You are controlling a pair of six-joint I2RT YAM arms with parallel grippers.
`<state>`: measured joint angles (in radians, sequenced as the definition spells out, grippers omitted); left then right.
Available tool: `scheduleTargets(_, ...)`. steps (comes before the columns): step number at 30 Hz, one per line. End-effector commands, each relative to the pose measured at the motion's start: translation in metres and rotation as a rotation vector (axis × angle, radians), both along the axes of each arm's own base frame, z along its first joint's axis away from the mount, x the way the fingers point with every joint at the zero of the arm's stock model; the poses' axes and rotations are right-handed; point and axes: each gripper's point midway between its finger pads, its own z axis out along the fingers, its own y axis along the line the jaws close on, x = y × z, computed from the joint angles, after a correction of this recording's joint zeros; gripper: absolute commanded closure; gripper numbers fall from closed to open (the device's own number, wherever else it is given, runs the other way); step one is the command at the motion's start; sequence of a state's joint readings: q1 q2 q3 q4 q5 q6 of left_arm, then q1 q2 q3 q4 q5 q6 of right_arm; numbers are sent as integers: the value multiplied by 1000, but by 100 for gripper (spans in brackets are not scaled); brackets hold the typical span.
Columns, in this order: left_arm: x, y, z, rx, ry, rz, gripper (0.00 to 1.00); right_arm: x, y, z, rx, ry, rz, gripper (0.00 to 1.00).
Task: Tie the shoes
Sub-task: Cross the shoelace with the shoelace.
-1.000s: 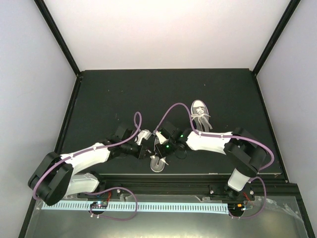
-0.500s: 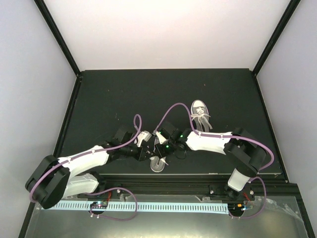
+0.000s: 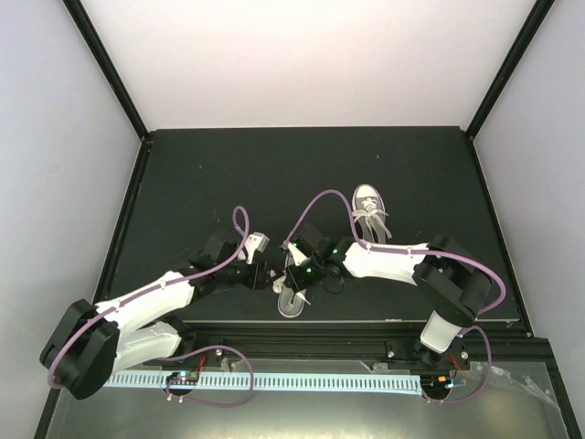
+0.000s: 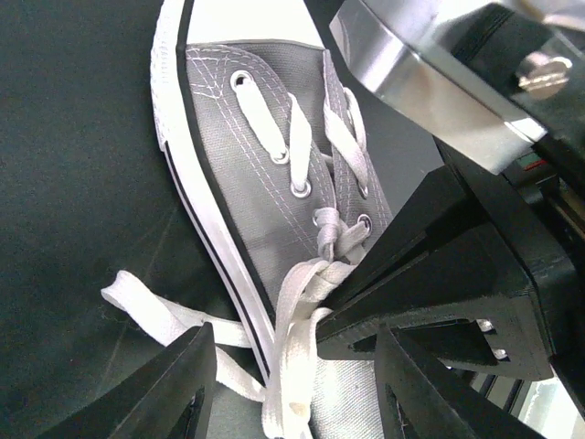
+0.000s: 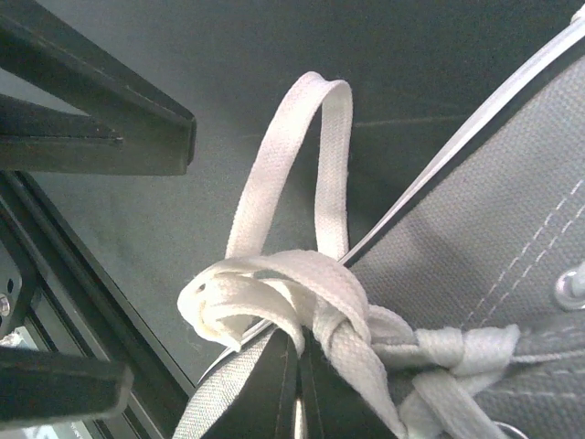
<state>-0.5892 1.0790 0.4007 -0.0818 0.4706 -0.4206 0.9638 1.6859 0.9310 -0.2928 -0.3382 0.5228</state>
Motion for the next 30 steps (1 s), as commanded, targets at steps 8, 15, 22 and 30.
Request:
scheduleTargets(8, 14, 2, -9, 4, 87, 65, 55, 9, -5, 5, -22, -42, -27, 98)
scheduleTargets(15, 11, -3, 2, -48, 44, 31, 48, 9, -5, 5, -23, -44, -26, 98)
scheduleTargets(22, 4, -9, 7, -88, 41, -27, 46, 9, -5, 5, -21, -47, -26, 98)
scheduleTargets(30, -1, -13, -9, -65, 118, -66, 56, 9, -5, 6, -18, -49, -25, 98)
